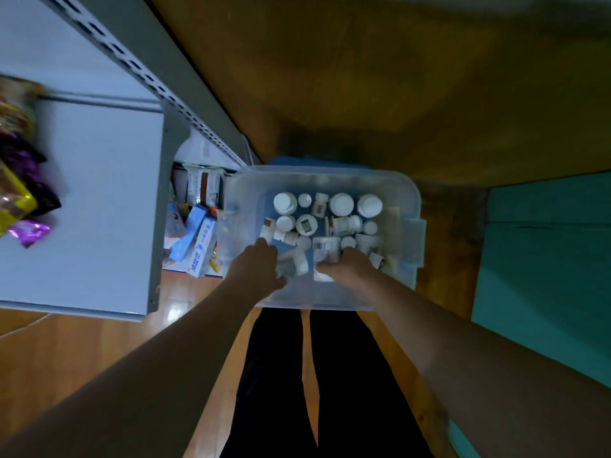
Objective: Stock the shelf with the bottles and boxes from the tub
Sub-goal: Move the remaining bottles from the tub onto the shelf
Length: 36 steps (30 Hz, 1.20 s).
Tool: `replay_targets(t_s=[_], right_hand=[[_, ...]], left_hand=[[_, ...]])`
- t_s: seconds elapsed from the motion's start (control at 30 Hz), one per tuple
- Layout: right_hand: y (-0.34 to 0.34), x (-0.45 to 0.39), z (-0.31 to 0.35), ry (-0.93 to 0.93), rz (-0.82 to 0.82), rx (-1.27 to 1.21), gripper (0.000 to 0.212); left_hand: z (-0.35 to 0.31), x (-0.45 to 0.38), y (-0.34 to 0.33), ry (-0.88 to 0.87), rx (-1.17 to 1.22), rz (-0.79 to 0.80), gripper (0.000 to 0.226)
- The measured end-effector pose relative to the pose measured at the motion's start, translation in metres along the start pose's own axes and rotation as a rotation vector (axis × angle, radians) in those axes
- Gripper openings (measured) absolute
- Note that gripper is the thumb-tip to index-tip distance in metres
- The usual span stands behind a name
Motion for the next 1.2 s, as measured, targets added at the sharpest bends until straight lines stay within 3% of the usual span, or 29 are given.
replay_targets(t_s=[0.2, 0.43, 0.6, 0.73, 0.87, 1.03, 1.2], right_hand=[[0.014, 0.084, 0.008, 0.193, -0.086, -0.184, 0.060], [0.031, 0.227, 0.039, 0.469, -0.140, -0.327, 0.031], [0.043, 0.324, 0.066, 0.700, -0.221, -0.286, 0.025], [0.041, 0.387, 0.091, 0.858, -0.284, -0.257, 0.036], [0.034, 0.443, 0.121, 1.010, -0.362, -0.240, 0.049], [0.012, 0.487, 0.164, 1.191, -0.446, -0.209, 0.050], [-0.026, 0.502, 0.207, 1.290, -0.455, -0.145, 0.043]], left_hand=[[-0.021, 0.080, 0.027, -0.003, 0.376, -0.109, 0.040], [-0.068, 0.204, 0.066, -0.128, 0.736, -0.399, 0.035], [-0.087, 0.281, 0.093, -0.195, 0.762, -0.613, 0.059], [-0.102, 0.341, 0.121, -0.313, 0.823, -0.711, 0.037], [-0.099, 0.394, 0.147, -0.493, 0.867, -0.775, 0.037], [-0.063, 0.451, 0.177, -0.575, 0.858, -0.902, 0.050], [0.002, 0.486, 0.197, -0.526, 0.908, -1.062, 0.040]])
Point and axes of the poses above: each hand's wrist, its own x-axis away from the middle knuckle, its own y-axis out of the back of the hand, z = x × y, the point moved 3 cm from there along -x, towards the middle knuckle, and after that the axes turned 14 degrees about z, right-handed, at the moved point
